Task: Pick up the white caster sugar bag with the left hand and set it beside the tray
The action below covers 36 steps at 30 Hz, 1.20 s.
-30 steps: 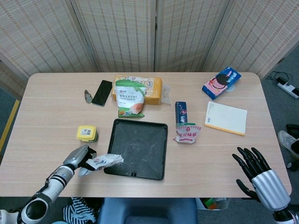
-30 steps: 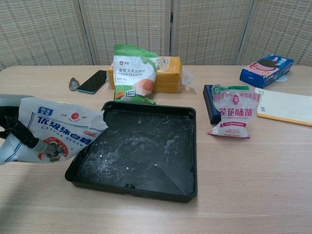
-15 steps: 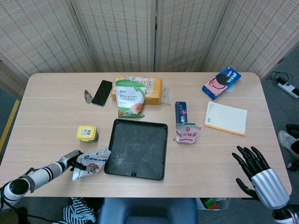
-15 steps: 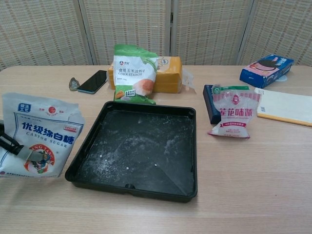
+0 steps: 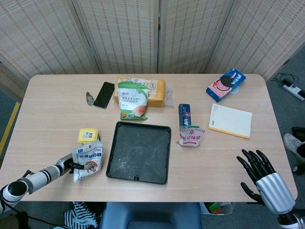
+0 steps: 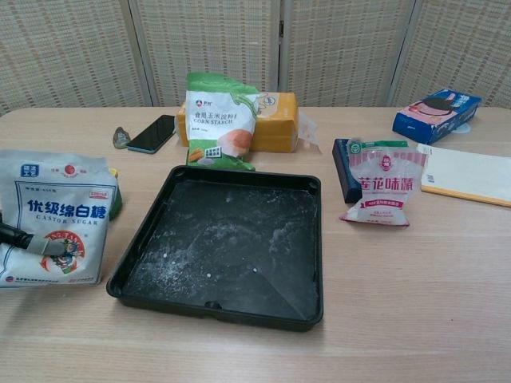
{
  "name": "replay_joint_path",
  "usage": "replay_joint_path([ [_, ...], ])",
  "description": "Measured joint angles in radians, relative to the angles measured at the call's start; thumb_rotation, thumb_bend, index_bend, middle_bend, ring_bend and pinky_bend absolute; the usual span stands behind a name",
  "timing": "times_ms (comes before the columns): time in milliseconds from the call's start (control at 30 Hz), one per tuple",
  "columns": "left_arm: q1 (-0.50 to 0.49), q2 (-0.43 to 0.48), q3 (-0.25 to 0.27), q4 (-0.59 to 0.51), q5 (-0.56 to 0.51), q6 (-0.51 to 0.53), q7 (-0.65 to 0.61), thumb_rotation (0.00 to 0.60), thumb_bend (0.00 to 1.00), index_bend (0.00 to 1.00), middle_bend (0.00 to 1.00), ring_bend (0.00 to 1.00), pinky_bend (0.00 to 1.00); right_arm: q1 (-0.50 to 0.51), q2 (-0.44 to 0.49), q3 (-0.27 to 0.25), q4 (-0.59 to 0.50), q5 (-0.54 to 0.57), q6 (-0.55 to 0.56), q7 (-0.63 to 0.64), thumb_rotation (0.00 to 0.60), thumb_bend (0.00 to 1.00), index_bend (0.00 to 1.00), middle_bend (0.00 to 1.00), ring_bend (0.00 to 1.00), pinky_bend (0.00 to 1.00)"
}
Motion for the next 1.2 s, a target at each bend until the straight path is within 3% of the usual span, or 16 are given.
replay_joint_path([
  [267, 0.076, -0.021, -0.101, -0.012, 0.041, 0.043, 0.004, 0.6, 0.27, 0.38, 0.38, 1.0, 1.0, 0.0, 0.001, -0.001, -0.002, -0.001, -0.001, -0.002, 0.6, 0.35, 0.0, 0.0, 0.0, 0.0],
  [467, 0.142, -0.024, -0.183, -0.033, 0.09, 0.026, 0.03, 0.6, 0.2, 0.3, 0.24, 1.0, 1.0, 0.001, 0.001, -0.002, -0.004, -0.001, -0.006, -0.006, 0.6, 0.35, 0.0, 0.0, 0.0, 0.0],
  [700, 0.195, -0.046, -0.256, -0.029, 0.133, 0.035, 0.066, 0.6, 0.19, 0.28, 0.18, 1.0, 1.0, -0.001, 0.002, -0.004, -0.007, -0.003, -0.005, -0.008, 0.6, 0.36, 0.0, 0.0, 0.0, 0.0],
  [1200, 0.361, 0.035, -0.415, -0.202, 0.34, 0.276, 0.108, 0.6, 0.17, 0.26, 0.15, 0.93, 1.0, -0.002, 0.001, -0.006, -0.006, -0.007, -0.002, -0.009, 0.6, 0.35, 0.0, 0.0, 0.0, 0.0],
])
